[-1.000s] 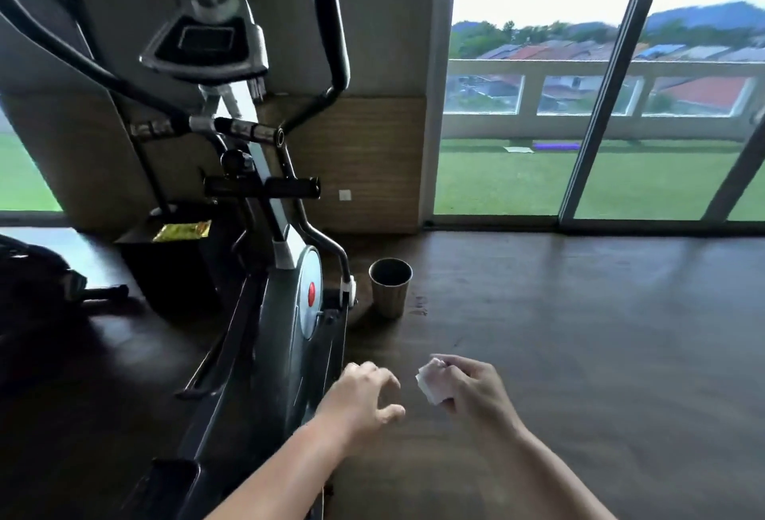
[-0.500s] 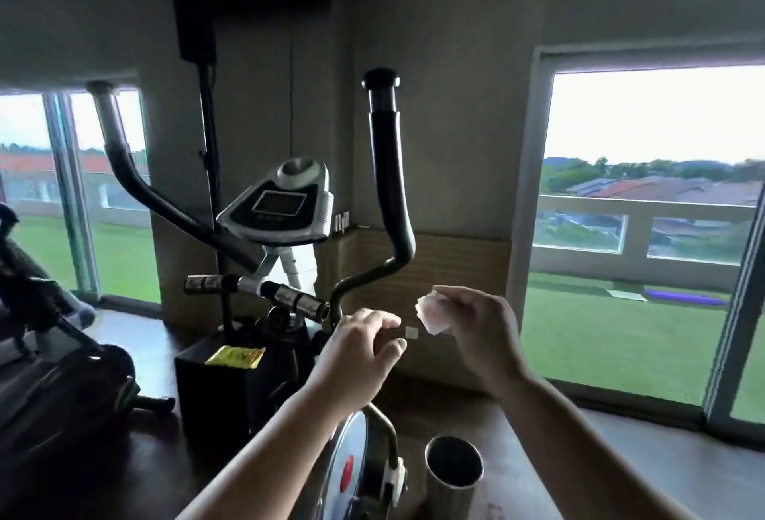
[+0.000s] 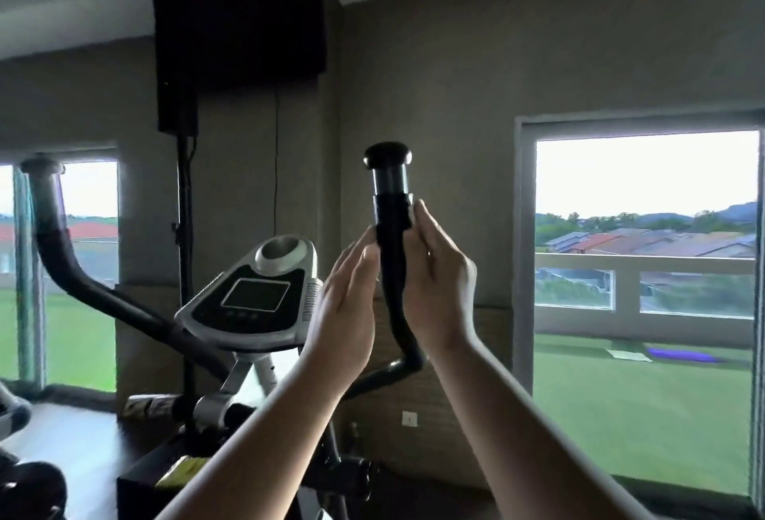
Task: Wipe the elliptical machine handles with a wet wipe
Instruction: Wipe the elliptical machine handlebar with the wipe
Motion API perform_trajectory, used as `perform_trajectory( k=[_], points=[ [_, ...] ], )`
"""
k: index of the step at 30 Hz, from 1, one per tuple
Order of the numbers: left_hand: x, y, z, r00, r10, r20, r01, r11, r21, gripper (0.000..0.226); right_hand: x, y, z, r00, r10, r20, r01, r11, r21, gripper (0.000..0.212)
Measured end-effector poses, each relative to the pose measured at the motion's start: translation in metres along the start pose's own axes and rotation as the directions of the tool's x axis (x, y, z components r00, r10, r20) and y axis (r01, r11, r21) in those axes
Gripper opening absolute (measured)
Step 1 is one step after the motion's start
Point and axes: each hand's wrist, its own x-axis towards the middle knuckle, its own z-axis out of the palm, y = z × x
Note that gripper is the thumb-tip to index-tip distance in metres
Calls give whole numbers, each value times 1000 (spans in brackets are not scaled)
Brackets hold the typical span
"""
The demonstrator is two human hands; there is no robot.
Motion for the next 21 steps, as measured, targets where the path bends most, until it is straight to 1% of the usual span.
perform_trajectory(
  k=[2,4,7,9,11,13,15,17,19,21],
  points=[
    [-4,0,3,999,-26,22,29,991,-133,61,-37,18,-3,990,38,135,-47,997,68,59],
    [-7,1,4,999,-45,30,51,975,-215,66,-55,29,-9,973,-6,229,-16,995,95,72],
    [-7,5,6,997,-54,50,66,956,-286,63,-24,23,-11,955,-88,283,55,991,121,76],
    [-6,3,7,997,-68,36,76,945,-318,63,1,14,-10,945,-149,292,130,988,84,76],
    [-5,-1,7,997,-74,32,80,936,-342,63,-8,20,-10,917,-231,324,241,970,8,76],
    [-8,-4,7,996,-72,59,88,930,-357,65,-43,41,-17,863,-303,405,357,932,-63,76],
    [-10,-6,8,995,-85,61,102,922,-374,65,-63,58,-25,805,-339,486,451,883,-132,78],
    [-9,-6,7,993,-104,61,119,907,-404,67,-39,55,-28,771,-355,528,519,831,-200,83],
    [-7,-8,4,990,-124,61,138,888,-438,69,1,35,-27,732,-379,566,590,768,-249,83],
    [-6,-10,1,986,-148,73,164,869,-467,70,25,25,-31,667,-419,615,693,651,-308,83]
  ],
)
